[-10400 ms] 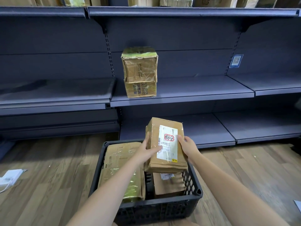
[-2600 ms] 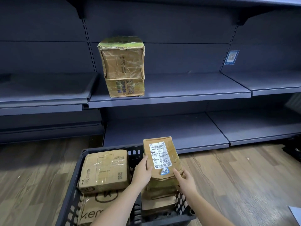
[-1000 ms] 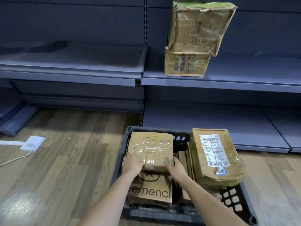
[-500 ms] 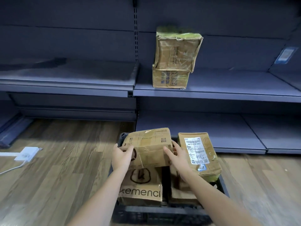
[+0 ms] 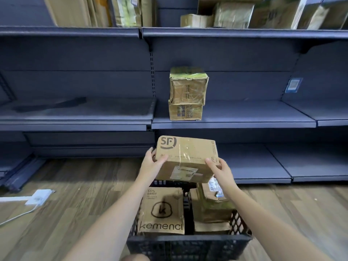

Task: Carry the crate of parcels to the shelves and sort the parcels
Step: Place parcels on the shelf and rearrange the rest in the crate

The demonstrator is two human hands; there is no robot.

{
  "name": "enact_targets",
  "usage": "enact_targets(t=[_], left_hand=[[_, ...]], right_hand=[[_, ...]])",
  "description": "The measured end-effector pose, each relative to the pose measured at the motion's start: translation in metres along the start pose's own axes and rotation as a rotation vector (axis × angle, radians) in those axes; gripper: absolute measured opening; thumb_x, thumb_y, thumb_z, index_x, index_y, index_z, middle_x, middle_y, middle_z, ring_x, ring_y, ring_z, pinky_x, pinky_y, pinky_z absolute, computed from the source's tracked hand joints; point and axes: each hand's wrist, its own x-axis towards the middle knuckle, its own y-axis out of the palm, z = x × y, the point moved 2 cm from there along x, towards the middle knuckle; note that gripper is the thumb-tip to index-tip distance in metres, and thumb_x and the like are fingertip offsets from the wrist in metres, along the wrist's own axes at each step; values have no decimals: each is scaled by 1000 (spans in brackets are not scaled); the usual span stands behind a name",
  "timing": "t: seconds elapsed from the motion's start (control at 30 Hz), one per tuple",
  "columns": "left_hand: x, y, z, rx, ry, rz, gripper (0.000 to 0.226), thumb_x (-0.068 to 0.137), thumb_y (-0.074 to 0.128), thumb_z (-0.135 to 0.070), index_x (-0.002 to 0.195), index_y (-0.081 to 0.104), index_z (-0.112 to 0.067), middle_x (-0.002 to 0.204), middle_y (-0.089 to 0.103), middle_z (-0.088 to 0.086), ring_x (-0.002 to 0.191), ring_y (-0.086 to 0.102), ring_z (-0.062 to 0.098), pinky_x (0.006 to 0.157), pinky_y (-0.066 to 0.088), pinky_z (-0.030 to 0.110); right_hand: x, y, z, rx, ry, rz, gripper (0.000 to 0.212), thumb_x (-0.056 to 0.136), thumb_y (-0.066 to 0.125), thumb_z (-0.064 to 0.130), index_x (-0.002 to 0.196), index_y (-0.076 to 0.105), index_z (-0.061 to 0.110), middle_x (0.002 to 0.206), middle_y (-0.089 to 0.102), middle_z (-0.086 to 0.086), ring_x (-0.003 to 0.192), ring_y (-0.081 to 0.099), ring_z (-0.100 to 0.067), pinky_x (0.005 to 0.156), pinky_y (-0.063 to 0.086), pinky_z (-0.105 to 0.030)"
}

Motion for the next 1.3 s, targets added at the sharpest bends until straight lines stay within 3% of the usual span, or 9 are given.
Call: enact_targets(t=[0.23,0.47,0.57,0.7,0.8,0.87,1.0,1.17,1.3], left_hand=[[0,5,-2,135,11,-33,50,81,66,-50,119,49,-22,117,59,-5,105,56,13,81,46,25],[12,16,11,224,-113,-234,54,84,47,-66,102,51,-15,87,57,-5,76,54,10,71,46,31],[13,21,19,230,-147,-255,55,86,45,-65,99,50,-11,80,52,-7,70,51,8,58,40,27],[16,30,28,230,-229,-264,61,83,43,-70,93,52,-11,78,54,-3,75,55,18,65,42,32],[18,37,28,168,-226,-238,51,85,49,-64,82,50,-12,76,56,0,72,54,18,62,40,29],[20,44,28,92,-176,-189,40,87,55,-53,88,54,-13,89,60,4,82,55,20,69,43,31],[15,70,26,75,-136,-91,38,89,58,-45,113,51,-16,119,57,6,99,56,21,79,47,35],[1,106,34,-129,-335,-55,65,85,66,-39,136,34,-16,120,50,2,105,53,22,93,53,44],[12,111,33,-178,-277,-51,57,83,70,-31,129,40,-16,116,52,2,103,57,20,88,55,37]], right_hand=[[2,-28,14,-98,-107,-3,28,84,69,37,109,65,28,104,69,0,103,62,-21,80,52,-28],[9,-33,10,-11,-93,77,37,90,60,35,126,62,24,98,75,-9,83,72,-15,75,58,-28],[15,-34,4,51,-52,134,41,92,57,40,132,56,31,106,74,-4,96,71,-20,88,57,-43],[23,-39,-4,0,11,224,38,85,58,54,123,53,55,121,68,3,120,58,-21,100,50,-48],[23,-46,-6,59,38,182,34,91,56,43,124,54,46,109,72,4,95,71,-14,78,58,-33],[26,-51,-11,124,67,103,37,90,57,43,127,53,39,108,72,5,90,72,-14,78,58,-32],[25,-59,-26,227,168,-52,97,60,64,66,146,24,46,143,49,5,125,54,-25,107,42,-51],[20,-74,-37,202,251,-64,110,54,71,71,140,3,60,146,47,0,127,51,-32,104,41,-56],[13,-99,-32,37,234,50,92,82,68,40,143,2,57,133,55,-9,107,63,-32,84,46,-40]])
